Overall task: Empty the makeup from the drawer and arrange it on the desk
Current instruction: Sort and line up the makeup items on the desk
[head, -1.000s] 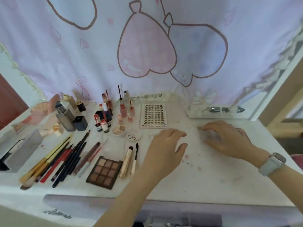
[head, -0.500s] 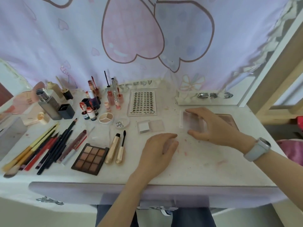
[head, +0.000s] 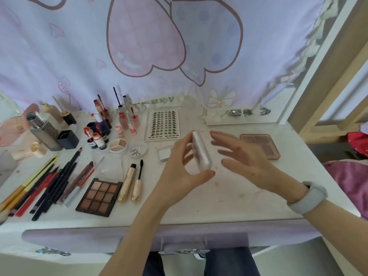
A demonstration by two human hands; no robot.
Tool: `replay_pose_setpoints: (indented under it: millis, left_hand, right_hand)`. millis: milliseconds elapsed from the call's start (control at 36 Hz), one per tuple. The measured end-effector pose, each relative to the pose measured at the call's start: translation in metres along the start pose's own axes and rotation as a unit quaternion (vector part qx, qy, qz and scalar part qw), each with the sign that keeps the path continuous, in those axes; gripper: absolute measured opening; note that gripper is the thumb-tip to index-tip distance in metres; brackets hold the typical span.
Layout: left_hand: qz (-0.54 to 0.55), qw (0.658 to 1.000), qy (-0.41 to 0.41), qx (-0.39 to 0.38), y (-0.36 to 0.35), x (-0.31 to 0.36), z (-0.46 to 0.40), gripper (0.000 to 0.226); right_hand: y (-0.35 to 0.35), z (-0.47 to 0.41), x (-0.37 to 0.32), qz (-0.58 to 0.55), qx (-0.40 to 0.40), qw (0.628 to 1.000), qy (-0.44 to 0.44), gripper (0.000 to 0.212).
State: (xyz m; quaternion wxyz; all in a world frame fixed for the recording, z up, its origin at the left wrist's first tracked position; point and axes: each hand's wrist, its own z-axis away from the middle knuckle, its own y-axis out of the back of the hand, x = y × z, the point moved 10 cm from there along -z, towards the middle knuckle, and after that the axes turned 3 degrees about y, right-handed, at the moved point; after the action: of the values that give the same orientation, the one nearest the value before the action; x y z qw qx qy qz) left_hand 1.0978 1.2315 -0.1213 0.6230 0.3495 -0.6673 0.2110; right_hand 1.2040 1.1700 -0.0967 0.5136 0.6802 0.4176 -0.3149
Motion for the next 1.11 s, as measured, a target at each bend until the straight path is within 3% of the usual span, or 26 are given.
replay_pose_setpoints:
  millis: [111,167,250,389,500,1028,1111]
  left_hand:
    - [-0.177,0.981,-0.068,0.031,-0.003,0.017,0.001,0.085]
    - [-0.236,0.967,-0.09,0.037,-0.009,0.021,0.002,0.085]
    - [-0.283,0.951,-0.112,0.05,-0.016,0.023,0.004,0.09]
    - [-0.286,0.949,-0.123,0.045,-0.023,0.023,0.007,0.098]
    - [-0.287,0.945,-0.146,0.057,-0.029,0.025,0.008,0.087]
    - [-0.165,0.976,-0.124,0.072,-0.026,0.008,0.004,0.087]
    - [-0.15,0.978,-0.127,0.073,-0.018,0.01,0.006,0.09]
  right_hand:
    - [-0.001,-0.005,0.011,-0.121,0.004,0.989,-0.089,0.035]
    - [-0.004,-0.008,0.007,-0.079,0.004,0.994,-0.08,0.022]
    - [0.0,-0.009,0.002,-0.012,0.013,0.997,-0.073,0.035]
    - [-0.001,-0.009,0.0,0.009,-0.024,0.996,-0.081,0.035]
    - [-0.003,-0.008,-0.002,0.048,-0.044,0.994,-0.093,0.034]
    - [0.0,-0.012,0.01,0.116,-0.014,0.985,-0.128,0.029]
    - [0.012,-0.013,0.021,0.038,0.03,0.987,-0.153,0.03]
